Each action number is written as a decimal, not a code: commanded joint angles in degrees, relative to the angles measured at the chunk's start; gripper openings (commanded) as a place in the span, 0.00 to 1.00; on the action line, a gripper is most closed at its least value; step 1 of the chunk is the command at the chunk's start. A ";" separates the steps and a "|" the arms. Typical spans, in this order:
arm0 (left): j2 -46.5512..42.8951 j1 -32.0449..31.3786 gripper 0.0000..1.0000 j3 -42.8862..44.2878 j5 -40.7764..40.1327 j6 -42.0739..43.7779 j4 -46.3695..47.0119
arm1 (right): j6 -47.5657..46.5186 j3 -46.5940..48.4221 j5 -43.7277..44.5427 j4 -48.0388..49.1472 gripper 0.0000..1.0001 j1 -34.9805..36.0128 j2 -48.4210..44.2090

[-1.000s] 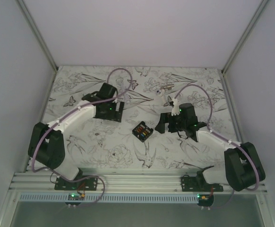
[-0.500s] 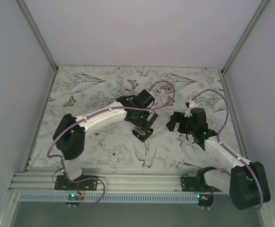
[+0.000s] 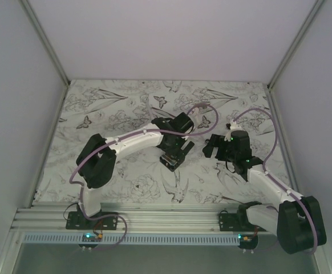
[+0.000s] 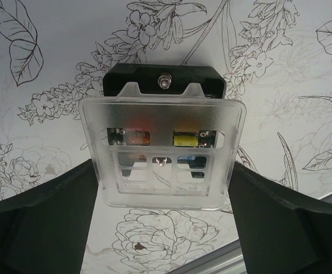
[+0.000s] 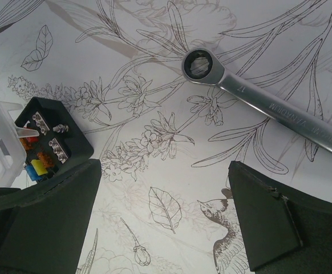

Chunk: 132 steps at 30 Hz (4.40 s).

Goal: Snap on the fuse box
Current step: Close the fuse box cover on the fuse box base.

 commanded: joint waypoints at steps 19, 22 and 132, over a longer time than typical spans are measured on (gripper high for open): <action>3.20 -1.26 0.70 1.87 -2.60 -1.30 -2.71 | -0.18 -0.05 0.08 2.01 0.99 -0.58 0.48; 3.81 -1.26 0.71 1.86 -3.38 -1.62 -2.83 | -0.18 -0.03 -0.15 2.09 0.99 -0.58 0.67; -5.51 2.13 0.99 -5.03 1.13 -8.85 -1.54 | 7.67 -0.90 -18.07 11.77 0.96 3.32 8.17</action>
